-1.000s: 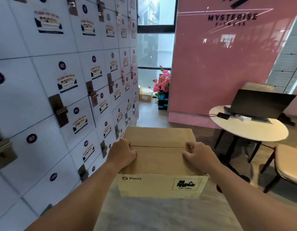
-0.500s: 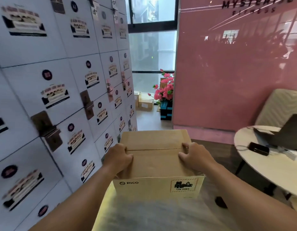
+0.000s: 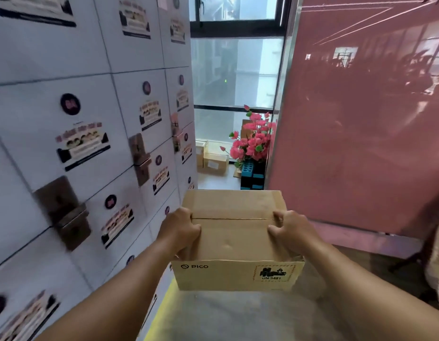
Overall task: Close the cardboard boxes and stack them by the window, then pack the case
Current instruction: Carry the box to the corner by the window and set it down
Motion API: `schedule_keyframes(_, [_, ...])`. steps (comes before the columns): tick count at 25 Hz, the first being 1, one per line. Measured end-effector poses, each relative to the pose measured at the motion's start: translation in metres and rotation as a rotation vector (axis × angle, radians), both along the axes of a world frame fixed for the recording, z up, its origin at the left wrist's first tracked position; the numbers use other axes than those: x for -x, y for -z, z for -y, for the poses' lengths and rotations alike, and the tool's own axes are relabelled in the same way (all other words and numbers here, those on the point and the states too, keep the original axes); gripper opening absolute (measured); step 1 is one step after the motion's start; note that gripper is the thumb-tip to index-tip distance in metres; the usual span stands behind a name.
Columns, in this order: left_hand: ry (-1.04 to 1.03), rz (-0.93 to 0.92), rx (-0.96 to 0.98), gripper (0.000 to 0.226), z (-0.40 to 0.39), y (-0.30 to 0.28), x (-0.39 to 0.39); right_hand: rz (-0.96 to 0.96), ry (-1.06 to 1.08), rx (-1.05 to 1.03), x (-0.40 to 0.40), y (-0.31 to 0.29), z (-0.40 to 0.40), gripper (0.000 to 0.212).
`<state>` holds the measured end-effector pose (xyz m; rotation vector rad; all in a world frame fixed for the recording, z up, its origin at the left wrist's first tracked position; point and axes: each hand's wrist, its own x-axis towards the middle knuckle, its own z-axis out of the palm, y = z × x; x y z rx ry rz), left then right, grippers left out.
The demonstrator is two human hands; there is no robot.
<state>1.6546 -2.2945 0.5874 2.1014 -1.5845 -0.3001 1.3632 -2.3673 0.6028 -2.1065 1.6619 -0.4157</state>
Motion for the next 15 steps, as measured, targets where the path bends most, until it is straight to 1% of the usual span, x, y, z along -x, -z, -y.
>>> schedule_keyframes(4, [0.011,0.04,-0.007,0.013,0.129,-0.011,-0.036,-0.005,0.033,-0.024,-0.033,-0.009,0.115,0.051])
schedule_keyframes(7, [0.02,0.049,-0.027,0.016,0.233,-0.007,-0.055,-0.02,0.055,-0.011,-0.052,-0.002,0.213,0.045])
schedule_keyframes(12, [-0.015,0.091,-0.041,0.02,0.412,0.008,-0.077,0.01,0.009,-0.012,-0.075,0.015,0.398,0.045])
schedule_keyframes(15, [-0.059,0.084,-0.051,0.02,0.508,0.003,-0.086,0.001,-0.017,-0.008,-0.088,0.013,0.504,0.043])
